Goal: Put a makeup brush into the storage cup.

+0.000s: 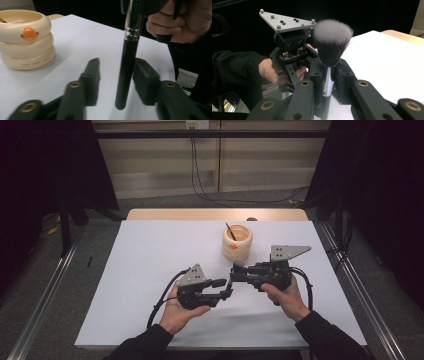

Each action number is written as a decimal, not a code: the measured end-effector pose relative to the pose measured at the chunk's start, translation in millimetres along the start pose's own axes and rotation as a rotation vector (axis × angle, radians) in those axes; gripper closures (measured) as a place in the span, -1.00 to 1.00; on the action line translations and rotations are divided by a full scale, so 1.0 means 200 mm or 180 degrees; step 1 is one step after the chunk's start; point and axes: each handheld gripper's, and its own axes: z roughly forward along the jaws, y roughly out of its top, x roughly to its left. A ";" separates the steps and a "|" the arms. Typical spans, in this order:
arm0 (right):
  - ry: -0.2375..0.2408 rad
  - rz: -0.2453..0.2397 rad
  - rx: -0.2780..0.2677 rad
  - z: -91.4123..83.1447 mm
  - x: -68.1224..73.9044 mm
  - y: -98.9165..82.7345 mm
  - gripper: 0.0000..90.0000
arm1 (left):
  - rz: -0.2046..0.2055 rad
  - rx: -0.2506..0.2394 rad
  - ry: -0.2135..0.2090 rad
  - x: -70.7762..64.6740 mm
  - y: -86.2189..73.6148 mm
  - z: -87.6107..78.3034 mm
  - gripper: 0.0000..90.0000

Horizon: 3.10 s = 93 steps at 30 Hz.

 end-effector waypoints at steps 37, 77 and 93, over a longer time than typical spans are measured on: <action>-0.0166 0.0002 -0.0060 -0.05 -0.03 0.03 0.72 | 0.0045 -0.0066 0.0732 0.01 0.01 -0.14 -0.93; -0.0350 0.0054 -0.0119 -0.13 -0.08 0.04 0.73 | 0.0013 -0.0413 0.1298 0.03 -0.22 -0.57 -0.96; -0.0449 0.0088 -0.0166 -0.14 -0.14 0.09 0.73 | -0.0103 -0.0462 0.1416 0.05 -0.32 -0.65 -0.95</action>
